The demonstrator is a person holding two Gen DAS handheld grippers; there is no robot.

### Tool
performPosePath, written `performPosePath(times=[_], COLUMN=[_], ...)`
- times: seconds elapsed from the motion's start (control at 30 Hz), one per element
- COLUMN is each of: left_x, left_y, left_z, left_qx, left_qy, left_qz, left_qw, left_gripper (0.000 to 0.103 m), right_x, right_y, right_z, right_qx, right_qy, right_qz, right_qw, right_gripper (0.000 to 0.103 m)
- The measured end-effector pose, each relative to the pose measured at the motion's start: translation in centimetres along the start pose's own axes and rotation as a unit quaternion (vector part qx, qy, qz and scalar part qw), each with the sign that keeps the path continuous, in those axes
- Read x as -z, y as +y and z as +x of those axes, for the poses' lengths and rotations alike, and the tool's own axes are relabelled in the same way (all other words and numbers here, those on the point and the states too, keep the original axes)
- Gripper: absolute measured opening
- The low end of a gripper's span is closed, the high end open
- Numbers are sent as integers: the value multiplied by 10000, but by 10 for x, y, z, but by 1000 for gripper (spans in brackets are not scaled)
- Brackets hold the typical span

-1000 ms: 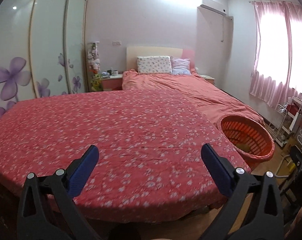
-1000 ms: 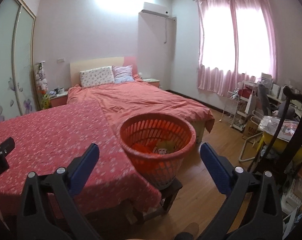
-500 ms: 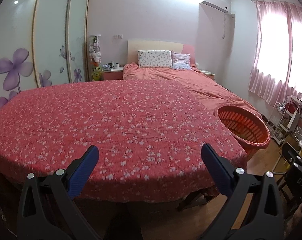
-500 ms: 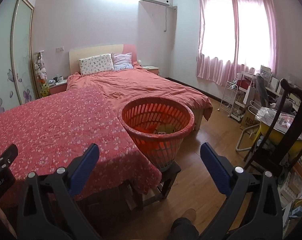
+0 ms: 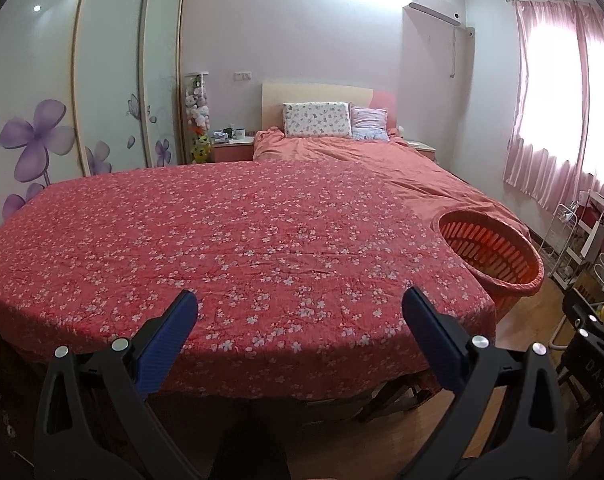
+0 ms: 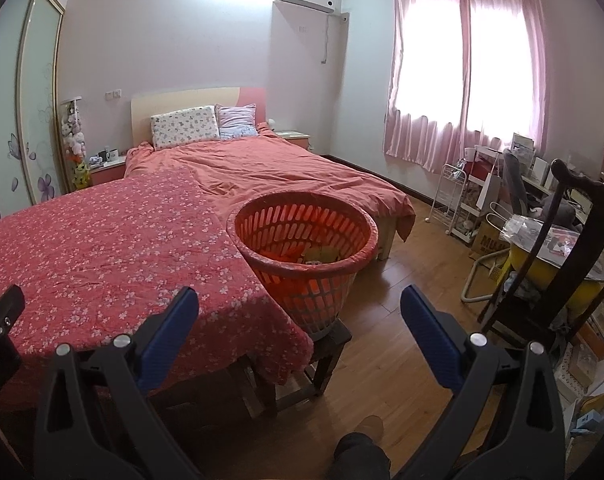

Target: Collect trash

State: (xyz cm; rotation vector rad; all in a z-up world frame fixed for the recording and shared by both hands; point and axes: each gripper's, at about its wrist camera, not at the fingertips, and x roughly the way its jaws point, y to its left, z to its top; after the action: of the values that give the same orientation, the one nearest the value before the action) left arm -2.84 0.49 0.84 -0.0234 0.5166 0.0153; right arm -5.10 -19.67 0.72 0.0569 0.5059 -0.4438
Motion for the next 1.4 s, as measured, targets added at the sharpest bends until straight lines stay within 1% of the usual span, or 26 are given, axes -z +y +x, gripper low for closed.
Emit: performPosePath(times=[0.37,0.73,1.4], left_x=[0,-3,-3], left_y=[-1,-3,-1], left_z=[4,-3,-1], left_qx=[58,19,29], left_qy=[106,-9,84], left_qz=[-81,-101,-121], left_qw=[9999,9999,9999], left_gripper=[101,101,101], right_x=[0,-2,-1], right_y=[2,3,1], right_z=[2,5,7], right_qx=[24,-15,-28], right_qy=[-16,19,64], right_qz=[-19,-19,-10], right_qw=[10000,10000,10000], right_gripper=[99,99,99])
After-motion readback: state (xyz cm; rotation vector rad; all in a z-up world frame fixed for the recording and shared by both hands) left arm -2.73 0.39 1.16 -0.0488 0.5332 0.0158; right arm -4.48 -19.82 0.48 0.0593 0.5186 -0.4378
